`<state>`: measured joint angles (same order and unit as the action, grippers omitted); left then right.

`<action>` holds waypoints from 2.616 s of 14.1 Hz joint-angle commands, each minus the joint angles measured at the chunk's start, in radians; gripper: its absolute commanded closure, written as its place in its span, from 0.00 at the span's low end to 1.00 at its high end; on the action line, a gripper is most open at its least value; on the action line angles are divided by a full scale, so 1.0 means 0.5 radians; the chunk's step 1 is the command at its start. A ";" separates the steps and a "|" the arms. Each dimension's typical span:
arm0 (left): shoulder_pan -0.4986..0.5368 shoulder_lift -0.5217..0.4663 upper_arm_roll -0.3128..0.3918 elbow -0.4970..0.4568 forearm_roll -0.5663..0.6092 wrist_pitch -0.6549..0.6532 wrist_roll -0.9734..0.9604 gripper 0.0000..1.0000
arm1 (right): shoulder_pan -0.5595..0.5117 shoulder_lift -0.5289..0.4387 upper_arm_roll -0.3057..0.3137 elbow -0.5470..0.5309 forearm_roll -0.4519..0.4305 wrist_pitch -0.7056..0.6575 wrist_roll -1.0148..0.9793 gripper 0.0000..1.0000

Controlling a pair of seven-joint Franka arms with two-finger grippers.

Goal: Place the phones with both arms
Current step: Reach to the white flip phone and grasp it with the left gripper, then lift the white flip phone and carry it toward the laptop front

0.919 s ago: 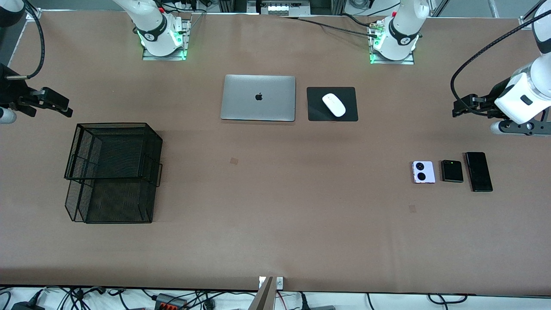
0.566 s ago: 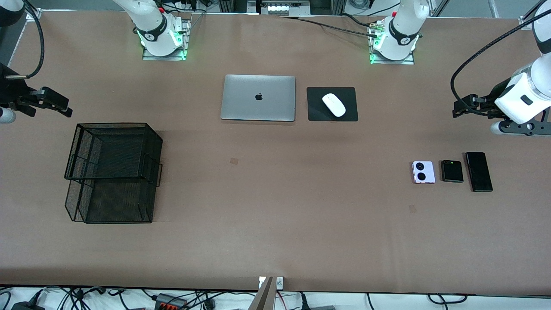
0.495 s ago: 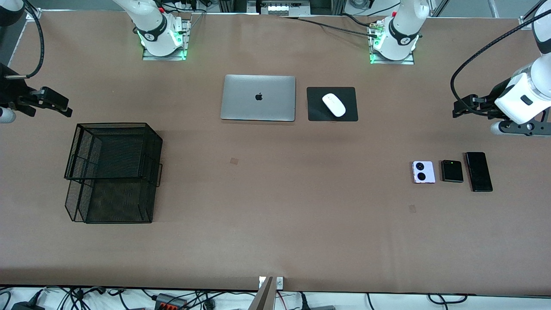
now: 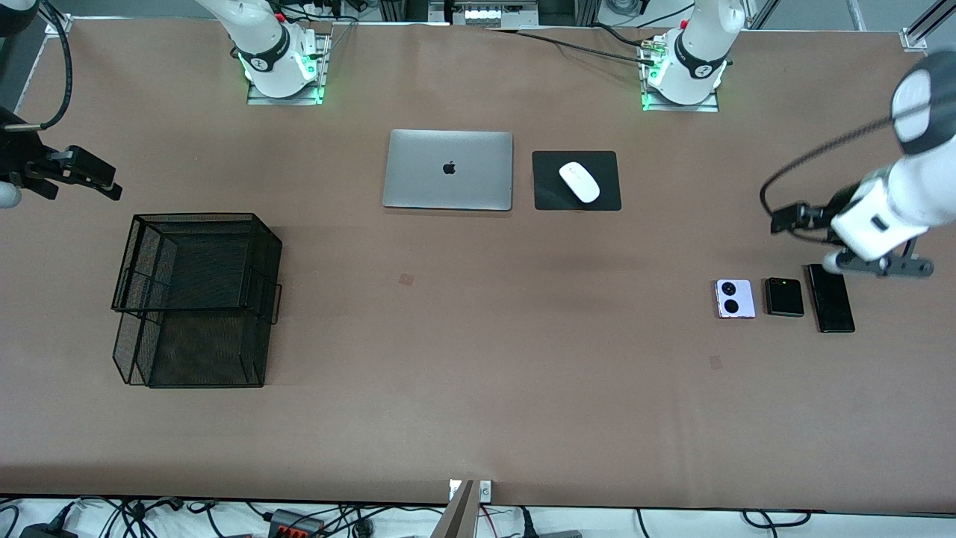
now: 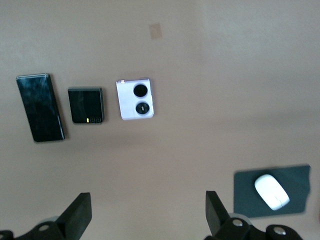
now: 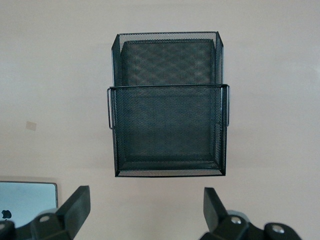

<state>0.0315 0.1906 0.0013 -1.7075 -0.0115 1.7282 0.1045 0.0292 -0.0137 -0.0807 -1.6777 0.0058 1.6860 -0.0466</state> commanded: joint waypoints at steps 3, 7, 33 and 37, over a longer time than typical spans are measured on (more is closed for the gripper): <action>0.078 0.195 0.004 -0.208 -0.035 0.430 0.119 0.00 | 0.003 -0.055 -0.001 -0.044 -0.012 0.012 -0.030 0.00; 0.084 0.340 0.000 -0.352 -0.063 0.834 0.202 0.00 | 0.003 -0.055 0.002 -0.044 -0.012 0.012 -0.030 0.00; 0.149 0.785 0.004 -0.506 -0.284 1.578 0.303 0.35 | -0.019 -0.019 -0.001 -0.050 -0.009 0.082 -0.045 0.00; 0.146 0.782 0.004 -0.503 -0.284 1.557 0.303 0.63 | -0.012 -0.012 -0.001 -0.053 -0.009 0.092 -0.045 0.00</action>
<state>0.1017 0.5802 0.0040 -1.9625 -0.1309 2.5094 0.2236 0.0268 -0.0086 -0.0825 -1.6917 0.0058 1.7187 -0.0509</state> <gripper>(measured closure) 0.176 0.000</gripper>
